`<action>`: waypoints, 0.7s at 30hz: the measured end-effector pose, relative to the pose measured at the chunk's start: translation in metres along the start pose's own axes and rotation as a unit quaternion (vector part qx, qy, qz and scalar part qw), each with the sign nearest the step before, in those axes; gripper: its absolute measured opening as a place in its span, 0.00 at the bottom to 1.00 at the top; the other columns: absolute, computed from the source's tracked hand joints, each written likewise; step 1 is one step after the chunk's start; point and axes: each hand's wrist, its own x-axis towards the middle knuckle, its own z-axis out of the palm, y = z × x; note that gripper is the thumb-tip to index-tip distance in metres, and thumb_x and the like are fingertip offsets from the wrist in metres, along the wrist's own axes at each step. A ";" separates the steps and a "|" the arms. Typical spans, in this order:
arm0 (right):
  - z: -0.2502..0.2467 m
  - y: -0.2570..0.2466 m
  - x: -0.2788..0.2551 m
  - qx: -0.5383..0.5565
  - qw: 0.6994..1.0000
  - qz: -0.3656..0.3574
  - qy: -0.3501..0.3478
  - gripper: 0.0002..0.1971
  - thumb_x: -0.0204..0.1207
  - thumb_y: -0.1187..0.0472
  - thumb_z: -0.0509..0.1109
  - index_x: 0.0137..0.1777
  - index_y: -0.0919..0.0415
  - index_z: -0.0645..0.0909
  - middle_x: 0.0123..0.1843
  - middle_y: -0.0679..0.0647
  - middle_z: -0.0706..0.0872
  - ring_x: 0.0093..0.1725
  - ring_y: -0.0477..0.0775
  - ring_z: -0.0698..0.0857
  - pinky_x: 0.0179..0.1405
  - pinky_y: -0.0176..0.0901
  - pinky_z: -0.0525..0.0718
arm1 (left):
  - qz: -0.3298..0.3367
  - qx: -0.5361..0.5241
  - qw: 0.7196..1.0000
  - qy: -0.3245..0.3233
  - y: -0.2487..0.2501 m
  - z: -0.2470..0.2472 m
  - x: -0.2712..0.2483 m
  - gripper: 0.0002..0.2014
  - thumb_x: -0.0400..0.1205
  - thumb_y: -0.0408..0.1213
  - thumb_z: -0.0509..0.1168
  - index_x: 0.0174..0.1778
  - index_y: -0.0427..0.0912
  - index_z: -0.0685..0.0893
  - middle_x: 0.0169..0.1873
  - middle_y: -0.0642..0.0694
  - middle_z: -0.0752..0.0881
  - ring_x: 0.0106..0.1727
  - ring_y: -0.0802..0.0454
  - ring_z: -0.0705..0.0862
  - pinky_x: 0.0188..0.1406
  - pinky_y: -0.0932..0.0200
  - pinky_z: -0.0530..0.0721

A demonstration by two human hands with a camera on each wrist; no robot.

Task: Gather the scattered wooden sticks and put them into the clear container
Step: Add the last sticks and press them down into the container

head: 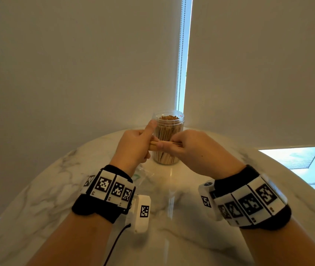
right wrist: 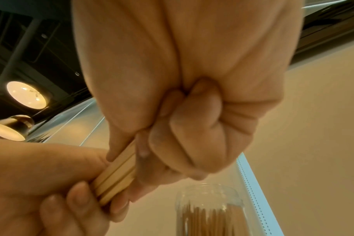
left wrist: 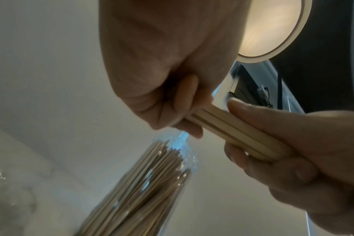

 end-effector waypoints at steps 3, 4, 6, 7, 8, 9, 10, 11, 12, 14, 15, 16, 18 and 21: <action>-0.014 0.010 -0.001 0.007 0.999 0.031 0.004 0.29 0.80 0.30 0.59 0.34 0.53 0.85 0.26 0.51 0.80 0.24 0.44 0.76 0.27 0.40 0.73 | -0.060 -0.044 0.997 0.006 0.005 -0.001 0.005 0.34 0.83 0.71 0.50 0.54 0.46 0.88 0.42 0.46 0.91 0.40 0.52 0.87 0.34 0.55 0.81; -0.020 0.014 -0.001 0.020 0.999 0.044 0.022 0.29 0.81 0.31 0.59 0.35 0.53 0.85 0.27 0.52 0.82 0.25 0.47 0.78 0.28 0.42 0.74 | -0.065 -0.061 0.996 0.013 0.005 -0.002 0.009 0.34 0.81 0.72 0.50 0.61 0.47 0.85 0.50 0.46 0.90 0.47 0.51 0.87 0.38 0.54 0.84; -0.034 0.021 -0.002 0.050 0.994 0.069 0.075 0.28 0.81 0.31 0.58 0.36 0.52 0.85 0.29 0.54 0.84 0.29 0.52 0.83 0.30 0.43 0.74 | -0.040 -0.042 0.998 -0.001 0.007 0.000 0.018 0.40 0.76 0.74 0.58 0.74 0.47 0.75 0.64 0.45 0.84 0.59 0.51 0.85 0.50 0.52 0.89; -0.041 0.023 -0.002 0.062 0.990 0.082 0.101 0.28 0.81 0.31 0.58 0.36 0.53 0.86 0.29 0.54 0.84 0.30 0.54 0.83 0.30 0.43 0.74 | -0.025 -0.026 0.999 -0.018 0.008 0.001 0.023 0.46 0.72 0.74 0.64 0.80 0.47 0.69 0.70 0.44 0.80 0.64 0.50 0.83 0.57 0.49 0.88; -0.047 0.025 0.001 0.069 0.986 0.095 0.121 0.29 0.82 0.31 0.58 0.37 0.54 0.85 0.28 0.53 0.84 0.29 0.54 0.82 0.30 0.43 0.74 | -0.016 -0.007 0.999 -0.038 0.010 0.003 0.030 0.51 0.69 0.72 0.70 0.84 0.50 0.62 0.75 0.43 0.76 0.69 0.48 0.80 0.66 0.45 0.85; -0.052 0.025 0.008 0.064 0.984 0.105 0.129 0.30 0.82 0.32 0.56 0.38 0.56 0.85 0.28 0.52 0.83 0.28 0.54 0.81 0.29 0.44 0.72 | -0.013 0.013 0.998 -0.056 0.012 0.005 0.036 0.57 0.66 0.69 0.75 0.87 0.52 0.56 0.79 0.42 0.71 0.74 0.46 0.76 0.73 0.41 0.78; -0.055 0.026 0.018 0.041 0.985 0.112 0.127 0.32 0.83 0.32 0.55 0.38 0.58 0.85 0.29 0.53 0.83 0.29 0.53 0.80 0.29 0.44 0.71 | -0.015 0.036 0.997 -0.070 0.012 0.008 0.045 0.63 0.63 0.66 0.79 0.88 0.53 0.49 0.82 0.41 0.67 0.79 0.43 0.71 0.78 0.39 0.72; -0.057 0.027 0.032 0.007 0.986 0.115 0.119 0.33 0.84 0.32 0.52 0.40 0.59 0.85 0.31 0.54 0.85 0.31 0.54 0.81 0.30 0.45 0.71 | -0.021 0.056 0.995 -0.078 0.013 0.012 0.052 0.69 0.60 0.64 0.82 0.89 0.53 0.43 0.84 0.40 0.64 0.82 0.42 0.67 0.81 0.39 0.68; -0.057 0.027 0.048 -0.028 0.988 0.114 0.105 0.35 0.85 0.32 0.51 0.42 0.61 0.86 0.35 0.56 0.87 0.34 0.56 0.83 0.32 0.45 0.71 | -0.022 0.065 0.994 -0.084 0.012 0.016 0.059 0.74 0.57 0.64 0.83 0.88 0.52 0.38 0.85 0.39 0.63 0.83 0.41 0.66 0.82 0.40 0.66; -0.057 0.025 0.080 -0.081 0.988 0.116 0.067 0.35 0.86 0.33 0.49 0.48 0.63 0.85 0.43 0.58 0.88 0.42 0.59 0.84 0.41 0.47 0.74 | -0.018 0.066 0.992 -0.108 0.008 0.026 0.068 0.81 0.53 0.63 0.85 0.86 0.50 0.29 0.82 0.39 0.70 0.81 0.43 0.70 0.82 0.44 0.67; -0.057 0.024 0.095 -0.107 0.986 0.121 0.044 0.33 0.86 0.34 0.49 0.50 0.63 0.84 0.45 0.57 0.87 0.45 0.59 0.84 0.44 0.47 0.74 | -0.016 0.073 0.990 -0.119 0.006 0.031 0.070 0.80 0.56 0.60 0.86 0.86 0.49 0.27 0.80 0.40 0.73 0.80 0.43 0.73 0.81 0.45 0.68; -0.056 0.023 0.107 -0.141 0.982 0.124 0.021 0.31 0.87 0.36 0.50 0.51 0.62 0.83 0.45 0.57 0.86 0.46 0.58 0.83 0.46 0.48 0.75 | -0.009 0.085 0.989 -0.123 0.003 0.035 0.072 0.76 0.62 0.55 0.85 0.86 0.48 0.29 0.79 0.41 0.75 0.79 0.44 0.74 0.80 0.46 0.70; -0.056 0.020 0.126 -0.228 0.967 0.112 -0.025 0.27 0.88 0.40 0.52 0.47 0.61 0.82 0.43 0.55 0.85 0.42 0.55 0.83 0.46 0.49 0.77 | 0.011 0.096 0.990 -0.103 -0.005 0.039 0.076 0.67 0.66 0.49 0.85 0.88 0.47 0.40 0.77 0.42 0.76 0.77 0.43 0.76 0.77 0.46 0.73; -0.062 0.012 0.138 -0.338 0.933 0.091 -0.083 0.25 0.88 0.44 0.56 0.36 0.58 0.82 0.37 0.53 0.83 0.35 0.51 0.80 0.49 0.48 0.81 | 0.020 0.091 0.991 -0.095 -0.013 0.040 0.080 0.61 0.64 0.50 0.85 0.86 0.52 0.50 0.74 0.42 0.77 0.73 0.43 0.79 0.74 0.42 0.78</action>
